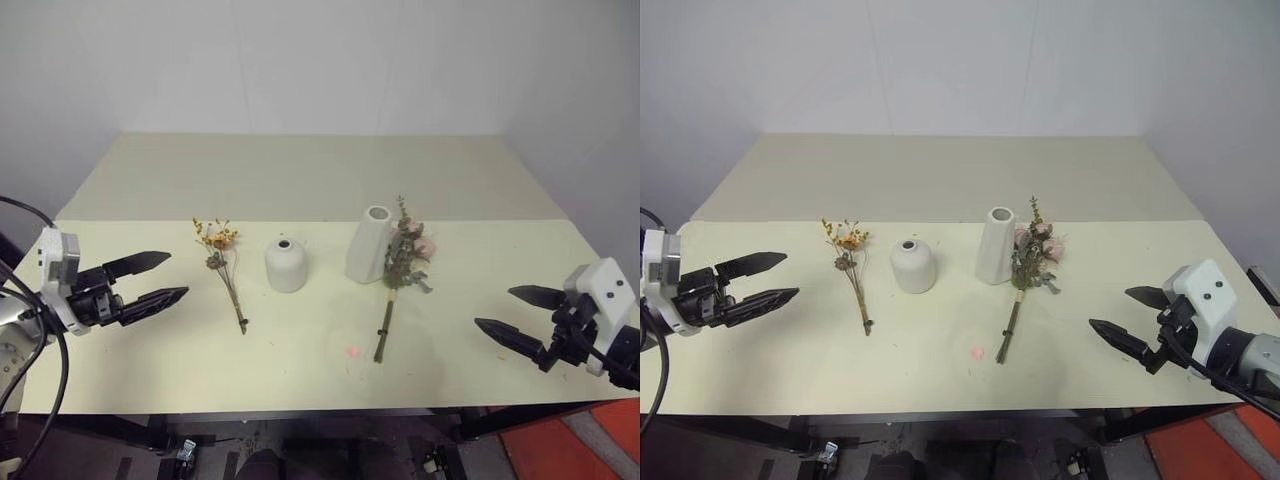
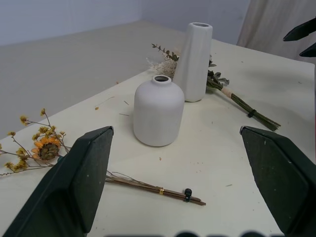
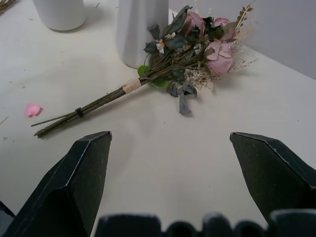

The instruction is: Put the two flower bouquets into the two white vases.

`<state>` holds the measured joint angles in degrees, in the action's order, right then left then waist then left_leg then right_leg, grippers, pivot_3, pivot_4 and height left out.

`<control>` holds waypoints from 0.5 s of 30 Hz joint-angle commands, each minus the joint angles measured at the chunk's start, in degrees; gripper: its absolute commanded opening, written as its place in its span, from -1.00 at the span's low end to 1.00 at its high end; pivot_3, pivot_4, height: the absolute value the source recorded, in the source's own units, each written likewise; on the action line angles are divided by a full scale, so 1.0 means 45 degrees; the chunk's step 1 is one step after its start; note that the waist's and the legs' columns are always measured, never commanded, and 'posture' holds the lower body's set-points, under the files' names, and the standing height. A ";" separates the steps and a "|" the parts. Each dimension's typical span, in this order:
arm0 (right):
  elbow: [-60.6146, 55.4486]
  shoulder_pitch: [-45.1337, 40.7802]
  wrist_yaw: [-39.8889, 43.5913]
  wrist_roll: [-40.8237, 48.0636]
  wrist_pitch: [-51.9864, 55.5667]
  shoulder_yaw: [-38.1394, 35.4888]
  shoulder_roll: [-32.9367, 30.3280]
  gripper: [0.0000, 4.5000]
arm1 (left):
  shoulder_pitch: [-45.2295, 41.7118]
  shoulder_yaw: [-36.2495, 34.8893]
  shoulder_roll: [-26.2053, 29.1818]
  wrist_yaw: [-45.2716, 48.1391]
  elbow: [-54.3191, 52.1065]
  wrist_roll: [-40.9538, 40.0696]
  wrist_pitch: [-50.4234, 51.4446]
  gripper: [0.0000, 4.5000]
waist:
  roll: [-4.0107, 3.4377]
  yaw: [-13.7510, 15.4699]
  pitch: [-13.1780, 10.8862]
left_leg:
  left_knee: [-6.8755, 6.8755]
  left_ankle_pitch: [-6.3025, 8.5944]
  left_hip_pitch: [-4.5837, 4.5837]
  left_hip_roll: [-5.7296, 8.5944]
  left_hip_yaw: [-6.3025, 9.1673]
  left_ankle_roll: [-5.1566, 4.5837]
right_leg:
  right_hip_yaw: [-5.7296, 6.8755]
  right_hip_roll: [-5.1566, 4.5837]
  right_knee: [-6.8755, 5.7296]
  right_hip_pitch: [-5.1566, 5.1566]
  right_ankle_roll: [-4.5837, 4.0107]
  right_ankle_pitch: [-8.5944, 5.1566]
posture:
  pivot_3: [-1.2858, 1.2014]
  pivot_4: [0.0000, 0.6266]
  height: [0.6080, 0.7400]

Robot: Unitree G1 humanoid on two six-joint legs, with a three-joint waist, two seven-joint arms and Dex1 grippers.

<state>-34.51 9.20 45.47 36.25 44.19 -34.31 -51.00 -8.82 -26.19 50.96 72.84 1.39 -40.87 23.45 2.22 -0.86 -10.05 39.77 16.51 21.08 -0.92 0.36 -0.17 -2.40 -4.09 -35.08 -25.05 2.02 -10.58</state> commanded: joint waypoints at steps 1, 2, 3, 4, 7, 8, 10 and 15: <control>-0.0411 -0.0209 -0.0211 0.0387 0.0226 -0.0554 -0.0146 1.00 | -0.0387 -0.0122 0.0047 -0.0003 -0.0372 -0.0241 -0.0063 0.99 | 0.0000 0.0011 0.0000 | 0.0000 0.0000 0.0001 -0.0001 0.0000 0.0000 | 0.0001 0.0001 0.0001 0.0000 0.0001 0.0000 | 0.03 -0.52 1.00; -0.0492 -0.0193 -0.0344 0.0490 0.0460 -0.0554 -0.0207 1.00 | -0.0480 -0.0061 0.0073 0.0062 -0.0331 -0.0234 -0.0056 0.99 | 0.0000 0.0011 0.0000 | -0.0001 0.0000 0.0001 -0.0001 0.0001 0.0000 | 0.0002 0.0001 0.0002 0.0000 0.0000 0.0000 | 0.03 -0.52 1.00; -0.0577 -0.0178 -0.0456 0.0558 0.0590 -0.0548 -0.0223 1.00 | -0.0557 -0.0008 0.0093 0.0124 -0.0283 -0.0203 -0.0069 0.99 | 0.0000 0.0012 0.0000 | -0.0001 0.0000 0.0001 0.0000 0.0001 0.0000 | 0.0001 0.0001 0.0002 0.0000 -0.0001 0.0001 | 0.03 -0.52 1.00; -0.0671 -0.0161 -0.0538 0.0600 0.0666 -0.0547 -0.0197 1.00 | -0.0630 0.0031 0.0099 0.0167 -0.0202 -0.0151 -0.0101 0.99 | 0.0000 0.0015 0.0000 | -0.0001 0.0000 0.0002 0.0000 0.0001 0.0000 | 0.0002 0.0001 0.0002 0.0000 -0.0002 0.0001 | 0.03 -0.52 1.00; -0.0844 -0.0001 -0.0695 0.0640 0.0555 -0.0587 0.0086 1.00 | -0.0692 0.0037 0.0046 0.0097 -0.0048 0.0030 -0.0198 0.99 | 0.0000 0.0016 0.0000 | -0.0001 0.0000 0.0002 0.0003 0.0001 0.0000 | 0.0001 -0.0002 0.0002 0.0000 -0.0011 0.0007 | 0.03 -0.52 1.00; -0.0898 -0.0039 -0.0821 0.0736 0.0694 -0.0489 0.0075 1.00 | -0.0784 0.0049 0.0026 0.0088 -0.0087 -0.0064 -0.0093 0.99 | 0.0000 0.0015 0.0000 | -0.0001 0.0000 0.0002 0.0002 0.0001 0.0000 | 0.0001 0.0000 0.0002 0.0000 -0.0011 0.0007 | 0.03 -0.52 1.00; -0.1035 -0.0256 -0.1120 0.1106 0.1114 -0.0291 0.0040 1.00 | -0.0990 0.0143 -0.0032 0.0121 -0.0130 -0.0222 0.0042 0.99 | 0.0001 0.0015 0.0000 | 0.0000 0.0000 0.0002 0.0002 0.0001 0.0000 | 0.0001 -0.0001 0.0001 0.0000 -0.0009 0.0006 | 0.03 -0.52 1.00; -0.0793 -0.3771 -0.3783 0.2547 0.5274 0.2227 -0.0252 1.00 | -0.1676 0.1042 -0.0279 0.0098 -0.0007 0.0368 -0.0344 0.99 | 0.0002 -0.0104 0.0002 | 0.0007 -0.0001 -0.0005 0.0002 0.0001 0.0000 | -0.0003 0.0001 -0.0005 0.0010 -0.0012 0.0009 | 0.03 -0.52 1.00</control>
<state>-37.77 -1.78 34.20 45.29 59.26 -28.41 -51.28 -15.01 -22.31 49.86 73.13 2.01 -39.75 23.44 2.23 -1.33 -10.04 39.81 16.51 21.04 -0.94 0.34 -0.17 -2.47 -4.06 -35.12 -24.98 1.93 -10.52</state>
